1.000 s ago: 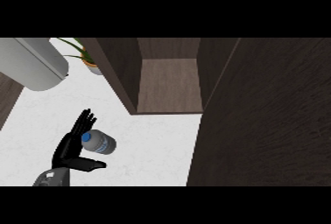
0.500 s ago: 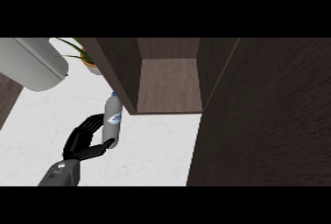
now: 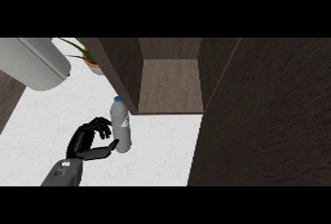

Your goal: Pick up the bottled water, place it into the cabinet and close the cabinet

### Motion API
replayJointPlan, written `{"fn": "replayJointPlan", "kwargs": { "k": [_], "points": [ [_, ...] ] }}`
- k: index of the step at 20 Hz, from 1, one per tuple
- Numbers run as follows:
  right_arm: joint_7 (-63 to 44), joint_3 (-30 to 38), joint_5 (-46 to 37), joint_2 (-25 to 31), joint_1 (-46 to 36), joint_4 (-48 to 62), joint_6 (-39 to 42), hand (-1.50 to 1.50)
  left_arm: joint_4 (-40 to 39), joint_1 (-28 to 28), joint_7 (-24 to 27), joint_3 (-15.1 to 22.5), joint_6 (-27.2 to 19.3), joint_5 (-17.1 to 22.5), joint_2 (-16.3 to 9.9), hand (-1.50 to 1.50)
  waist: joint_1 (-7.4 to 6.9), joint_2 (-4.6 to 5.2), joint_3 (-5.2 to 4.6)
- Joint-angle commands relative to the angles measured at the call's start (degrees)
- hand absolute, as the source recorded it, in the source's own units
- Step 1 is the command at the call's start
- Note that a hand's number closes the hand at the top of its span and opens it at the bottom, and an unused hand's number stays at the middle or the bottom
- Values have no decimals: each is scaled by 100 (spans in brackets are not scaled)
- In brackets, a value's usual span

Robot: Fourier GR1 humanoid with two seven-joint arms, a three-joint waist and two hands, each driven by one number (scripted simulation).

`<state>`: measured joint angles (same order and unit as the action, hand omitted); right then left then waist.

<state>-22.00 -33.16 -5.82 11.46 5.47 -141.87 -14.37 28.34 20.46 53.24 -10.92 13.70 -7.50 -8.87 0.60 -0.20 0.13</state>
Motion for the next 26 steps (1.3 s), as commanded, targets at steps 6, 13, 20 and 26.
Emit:
{"fn": "replayJointPlan", "kwargs": {
  "k": [6, 13, 20, 26],
  "points": [
    [-617, -233, -789, -76, -324, -403, -242, -150, 501, 99, 107, -16, -1192, -13, 553, 150, -39, 4, -18],
    [37, -278, -478, 114, 168, -306, -268, -150, 1034, 303, -367, 578, -1158, 916, 880, 150, -4, 3, -15],
    [120, -286, -271, 397, 443, -569, -193, -150, 2274, 81, -1327, 2149, -1874, 2360, 885, 150, 39, -5, -14],
    [164, -245, -371, 525, 513, -635, -254, -150, 3407, 360, -2516, 2800, -2835, 2656, 886, 150, 10, -8, -12]
  ]
}}
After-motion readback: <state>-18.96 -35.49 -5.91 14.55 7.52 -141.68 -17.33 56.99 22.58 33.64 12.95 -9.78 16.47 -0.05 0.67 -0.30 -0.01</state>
